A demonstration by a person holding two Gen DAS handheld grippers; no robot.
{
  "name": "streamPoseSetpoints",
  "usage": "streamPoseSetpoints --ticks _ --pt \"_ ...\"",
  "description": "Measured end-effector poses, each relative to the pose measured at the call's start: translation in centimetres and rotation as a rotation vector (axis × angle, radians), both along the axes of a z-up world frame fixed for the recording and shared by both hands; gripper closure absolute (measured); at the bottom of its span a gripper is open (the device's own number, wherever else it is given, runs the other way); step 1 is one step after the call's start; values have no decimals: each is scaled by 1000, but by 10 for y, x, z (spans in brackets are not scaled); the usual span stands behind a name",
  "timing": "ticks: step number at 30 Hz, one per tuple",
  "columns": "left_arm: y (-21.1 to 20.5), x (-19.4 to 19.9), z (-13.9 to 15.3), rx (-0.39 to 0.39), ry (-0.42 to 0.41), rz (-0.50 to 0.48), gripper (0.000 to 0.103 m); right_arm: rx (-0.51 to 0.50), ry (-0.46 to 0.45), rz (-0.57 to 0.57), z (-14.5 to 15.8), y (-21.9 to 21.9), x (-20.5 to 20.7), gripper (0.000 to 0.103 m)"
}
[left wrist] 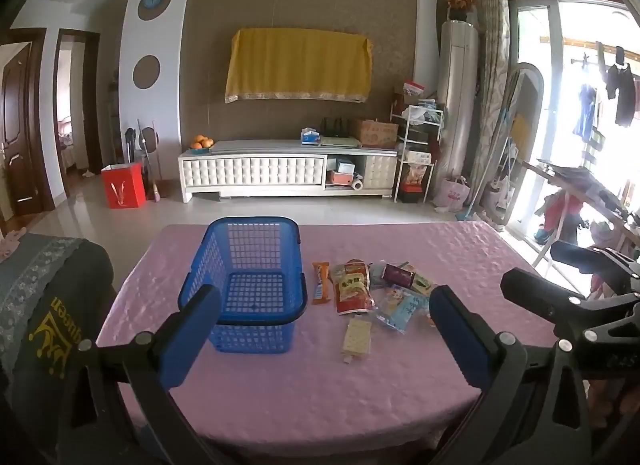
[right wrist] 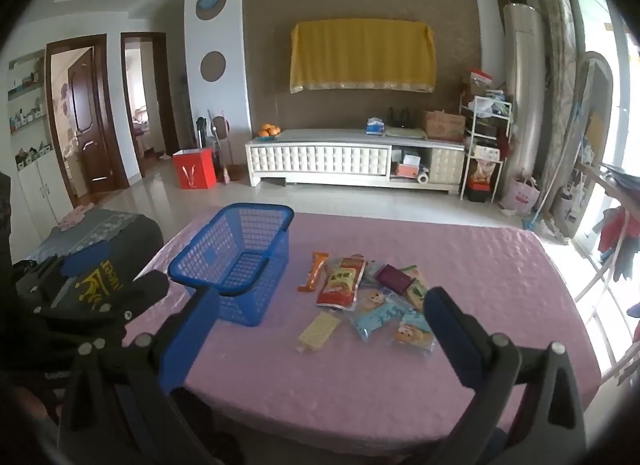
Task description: Organize snacks
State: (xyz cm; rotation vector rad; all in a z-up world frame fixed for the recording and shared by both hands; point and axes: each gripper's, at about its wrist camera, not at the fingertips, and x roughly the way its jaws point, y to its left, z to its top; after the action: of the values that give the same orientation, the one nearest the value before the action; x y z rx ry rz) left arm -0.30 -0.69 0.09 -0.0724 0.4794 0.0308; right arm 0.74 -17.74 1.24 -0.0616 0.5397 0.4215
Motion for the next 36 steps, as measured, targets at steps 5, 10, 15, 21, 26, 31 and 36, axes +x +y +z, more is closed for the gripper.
streamPoseSetpoints --ticks 5,10,15,21,26,31,36 --pt "-2 0 -2 -5 0 -8 0 -2 8 -11 -1 -3 3 0" --pt "-1 0 -1 -11 -1 -8 0 -3 11 -8 -2 -2 4 0" --pt "-3 -1 -1 -12 0 -8 0 -2 13 -10 -4 -1 3 0" --pt "-1 -4 0 -18 4 -8 0 -7 19 -8 -7 0 3 0" --pt "0 -3 -1 -19 9 -11 0 -9 29 -11 -10 1 4 0" --pt "2 -4 -4 -23 16 -14 0 -16 37 -15 -12 1 5 0" --pt "3 -4 -3 -34 13 -25 0 -34 36 -21 -14 3 7 0"
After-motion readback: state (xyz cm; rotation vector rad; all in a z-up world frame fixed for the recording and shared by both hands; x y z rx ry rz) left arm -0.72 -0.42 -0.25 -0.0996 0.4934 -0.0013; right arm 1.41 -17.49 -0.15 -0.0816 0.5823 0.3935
